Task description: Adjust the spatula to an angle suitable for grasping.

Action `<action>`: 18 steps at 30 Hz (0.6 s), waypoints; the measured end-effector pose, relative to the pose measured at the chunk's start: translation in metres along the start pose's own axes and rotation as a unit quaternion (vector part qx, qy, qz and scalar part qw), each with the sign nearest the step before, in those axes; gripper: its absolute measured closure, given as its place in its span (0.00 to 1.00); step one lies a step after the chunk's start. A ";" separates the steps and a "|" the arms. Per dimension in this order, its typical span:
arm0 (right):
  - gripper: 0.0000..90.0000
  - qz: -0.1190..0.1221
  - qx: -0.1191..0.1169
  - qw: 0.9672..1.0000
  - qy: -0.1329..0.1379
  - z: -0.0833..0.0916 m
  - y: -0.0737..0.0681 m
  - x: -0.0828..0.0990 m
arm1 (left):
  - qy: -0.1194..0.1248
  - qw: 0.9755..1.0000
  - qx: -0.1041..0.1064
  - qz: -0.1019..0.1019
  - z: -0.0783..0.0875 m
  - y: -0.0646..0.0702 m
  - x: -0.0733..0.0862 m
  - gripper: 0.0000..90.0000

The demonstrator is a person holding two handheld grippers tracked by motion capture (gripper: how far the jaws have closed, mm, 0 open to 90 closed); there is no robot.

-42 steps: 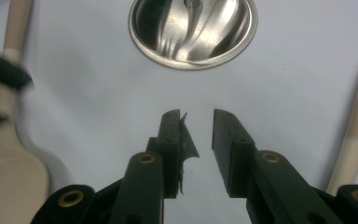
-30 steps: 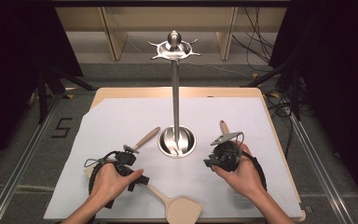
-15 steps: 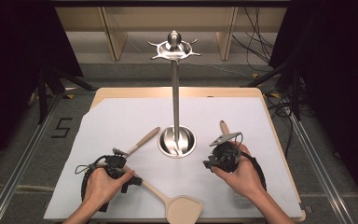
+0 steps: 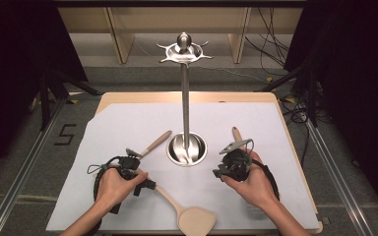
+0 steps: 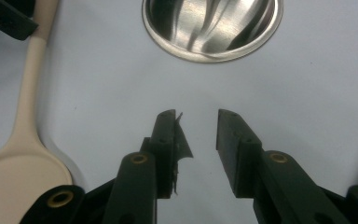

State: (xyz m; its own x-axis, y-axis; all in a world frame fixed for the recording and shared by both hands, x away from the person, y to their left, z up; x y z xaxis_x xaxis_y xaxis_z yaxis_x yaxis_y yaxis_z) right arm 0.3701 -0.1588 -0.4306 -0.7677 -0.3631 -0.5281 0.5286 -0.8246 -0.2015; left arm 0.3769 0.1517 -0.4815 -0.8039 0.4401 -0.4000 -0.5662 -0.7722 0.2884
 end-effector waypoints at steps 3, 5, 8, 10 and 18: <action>0.77 0.006 -0.001 1.000 0.001 0.000 0.002 0.000 | -0.002 1.000 -0.002 -0.006 -0.006 0.006 -0.007 0.47; 0.77 -0.002 0.000 1.000 0.000 0.001 0.002 0.001 | -0.001 1.000 0.001 -0.006 -0.007 0.005 -0.013 0.46; 0.76 0.000 0.000 1.000 0.002 0.002 0.004 0.002 | -0.001 1.000 0.003 -0.008 -0.011 0.007 -0.020 0.47; 0.76 -0.001 0.002 1.000 0.000 0.002 0.004 0.002 | -0.008 1.000 0.000 -0.008 -0.015 0.011 -0.024 0.43; 0.76 -0.004 0.001 1.000 -0.010 -0.001 0.002 0.002 | -0.020 0.999 -0.033 -0.021 -0.030 0.034 -0.037 0.39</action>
State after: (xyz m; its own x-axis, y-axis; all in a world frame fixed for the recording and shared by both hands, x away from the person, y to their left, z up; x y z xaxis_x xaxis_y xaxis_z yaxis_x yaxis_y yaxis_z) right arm 0.3699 -0.1606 -0.4329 -0.7791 -0.3646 -0.5100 0.5212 -0.8288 -0.2037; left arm 0.3927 0.0958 -0.4832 -0.7869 0.4894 -0.3760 -0.5875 -0.7806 0.2134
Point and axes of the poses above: each handheld gripper's, and its own axes: z roughly backward along the jaws, x roughly out of its underside, y roughly to its right, the point moved 2 cm from there along -z, roughly forward along the jaws, and after that the axes turned 11 degrees about -z, right-handed, at the moved point
